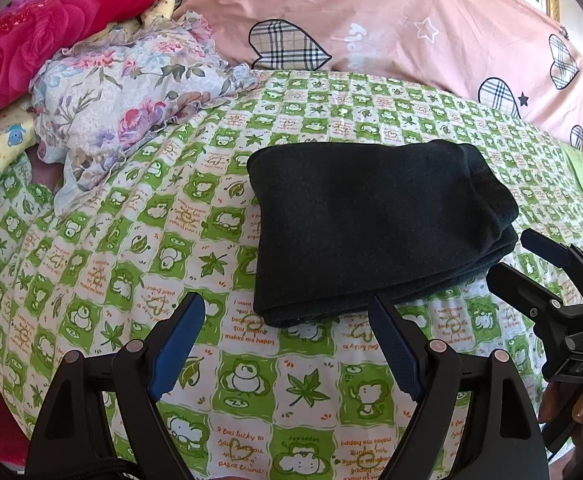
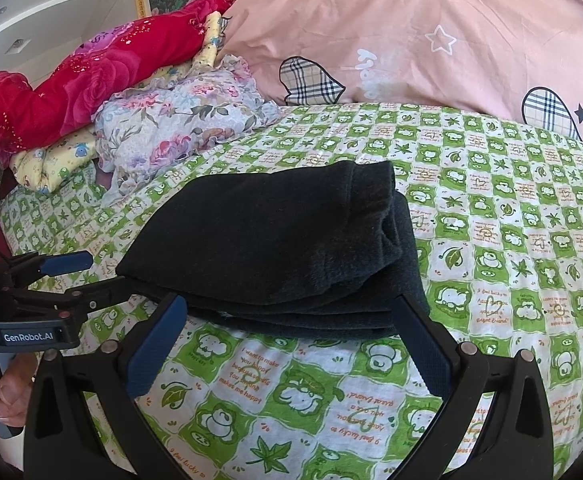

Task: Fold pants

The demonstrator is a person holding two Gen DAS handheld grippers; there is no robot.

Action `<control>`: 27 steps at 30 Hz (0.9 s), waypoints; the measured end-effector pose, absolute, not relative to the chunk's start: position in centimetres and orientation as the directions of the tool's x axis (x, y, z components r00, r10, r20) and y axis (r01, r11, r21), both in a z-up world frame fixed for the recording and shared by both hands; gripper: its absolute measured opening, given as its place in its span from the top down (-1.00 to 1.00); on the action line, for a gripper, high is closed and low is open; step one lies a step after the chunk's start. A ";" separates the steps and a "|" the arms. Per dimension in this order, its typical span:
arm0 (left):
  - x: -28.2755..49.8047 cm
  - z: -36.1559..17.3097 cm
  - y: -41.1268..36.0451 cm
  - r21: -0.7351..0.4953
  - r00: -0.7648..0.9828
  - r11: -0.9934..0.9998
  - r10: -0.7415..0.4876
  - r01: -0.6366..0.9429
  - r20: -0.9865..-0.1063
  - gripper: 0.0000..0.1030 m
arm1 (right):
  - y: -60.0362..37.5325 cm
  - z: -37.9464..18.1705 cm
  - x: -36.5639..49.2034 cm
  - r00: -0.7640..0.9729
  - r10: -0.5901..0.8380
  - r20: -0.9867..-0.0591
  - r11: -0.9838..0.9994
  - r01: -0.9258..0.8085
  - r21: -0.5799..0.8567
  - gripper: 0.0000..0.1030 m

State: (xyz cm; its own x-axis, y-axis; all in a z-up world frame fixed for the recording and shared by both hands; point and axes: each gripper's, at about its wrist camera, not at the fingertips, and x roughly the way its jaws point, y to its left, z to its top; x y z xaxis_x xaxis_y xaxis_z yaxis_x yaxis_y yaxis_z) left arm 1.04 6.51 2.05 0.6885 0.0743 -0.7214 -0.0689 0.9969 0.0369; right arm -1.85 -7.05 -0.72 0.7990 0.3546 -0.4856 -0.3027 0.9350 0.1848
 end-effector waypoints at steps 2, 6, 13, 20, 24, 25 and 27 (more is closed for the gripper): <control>1.2 2.2 6.4 0.038 0.691 0.997 0.072 -0.065 -0.719 -0.64 | -7.3 -0.6 -1.6 0.798 0.355 -0.487 0.935 -0.300 0.189 -0.99; 1.5 2.4 6.2 0.030 0.691 0.998 0.065 -0.063 -0.720 -0.64 | -7.7 -0.4 -1.3 0.798 0.356 -0.486 0.934 -0.296 0.200 -0.99; 2.1 2.7 5.9 0.047 0.695 0.996 0.088 -0.077 -0.713 -0.63 | -7.9 -0.2 -0.8 0.795 0.354 -0.493 0.935 -0.291 0.201 -0.99; 2.8 2.9 5.7 0.064 0.695 0.994 0.107 -0.087 -0.711 -0.63 | -8.1 -0.1 -0.4 0.790 0.353 -0.502 0.935 -0.283 0.211 -0.99; 3.1 2.7 5.6 0.070 0.686 0.993 0.114 -0.091 -0.719 -0.63 | -8.3 -0.2 -0.2 0.788 0.356 -0.503 0.934 -0.282 0.219 -0.99; 3.1 2.7 5.6 0.071 0.684 0.993 0.114 -0.091 -0.720 -0.64 | -8.4 -0.1 -0.2 0.787 0.358 -0.503 0.933 -0.282 0.222 -0.99; 3.2 2.6 5.6 0.071 0.680 0.993 0.115 -0.092 -0.724 -0.64 | -8.5 -0.1 -0.2 0.787 0.357 -0.502 0.933 -0.281 0.223 -0.99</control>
State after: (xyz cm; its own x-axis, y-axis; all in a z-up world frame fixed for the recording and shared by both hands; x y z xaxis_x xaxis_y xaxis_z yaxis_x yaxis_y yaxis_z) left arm 3.19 5.62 2.61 0.6802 0.1147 -0.7240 -0.0920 0.9932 0.0710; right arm -0.17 -8.45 -0.13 0.7873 0.3575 -0.5024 -0.2814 0.9333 0.2230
